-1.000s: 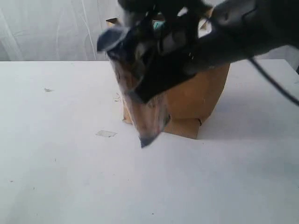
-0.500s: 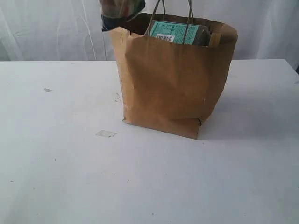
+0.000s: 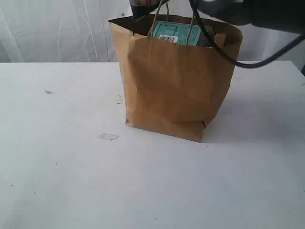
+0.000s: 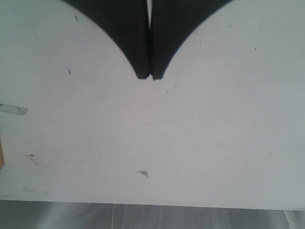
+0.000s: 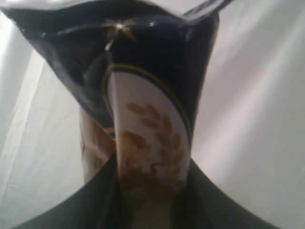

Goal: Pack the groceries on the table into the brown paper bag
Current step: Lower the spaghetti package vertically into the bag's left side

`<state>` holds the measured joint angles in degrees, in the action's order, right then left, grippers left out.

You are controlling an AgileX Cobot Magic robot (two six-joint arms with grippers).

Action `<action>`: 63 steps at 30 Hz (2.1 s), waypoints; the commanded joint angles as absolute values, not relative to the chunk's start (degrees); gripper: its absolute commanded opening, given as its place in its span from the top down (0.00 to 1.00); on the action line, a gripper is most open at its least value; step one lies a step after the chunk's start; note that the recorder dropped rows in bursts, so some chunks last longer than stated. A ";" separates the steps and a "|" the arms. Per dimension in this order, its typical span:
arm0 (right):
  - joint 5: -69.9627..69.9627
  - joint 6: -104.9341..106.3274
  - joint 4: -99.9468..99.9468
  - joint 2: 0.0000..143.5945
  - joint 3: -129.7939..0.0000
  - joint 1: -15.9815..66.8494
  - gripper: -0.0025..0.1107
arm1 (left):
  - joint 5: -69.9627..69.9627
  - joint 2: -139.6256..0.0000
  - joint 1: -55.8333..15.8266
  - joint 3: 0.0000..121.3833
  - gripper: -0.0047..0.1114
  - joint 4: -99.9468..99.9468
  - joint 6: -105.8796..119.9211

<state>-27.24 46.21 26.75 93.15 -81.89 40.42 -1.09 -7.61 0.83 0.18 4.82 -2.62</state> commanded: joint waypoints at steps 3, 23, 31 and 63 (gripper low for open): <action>-33.83 41.40 27.58 94.47 -83.87 37.62 0.98 | -0.91 -7.38 0.42 0.00 0.96 5.12 -2.66; -36.05 29.59 21.78 99.82 -83.91 37.62 0.98 | -0.91 -7.38 0.42 0.00 0.96 5.12 -2.66; -33.89 29.69 22.27 101.09 -83.91 37.62 0.98 | -0.91 -7.38 0.42 0.00 0.96 5.12 -2.66; -26.06 29.92 33.47 105.48 -83.91 37.62 0.65 | -0.91 -7.38 0.42 0.00 0.96 5.12 -2.66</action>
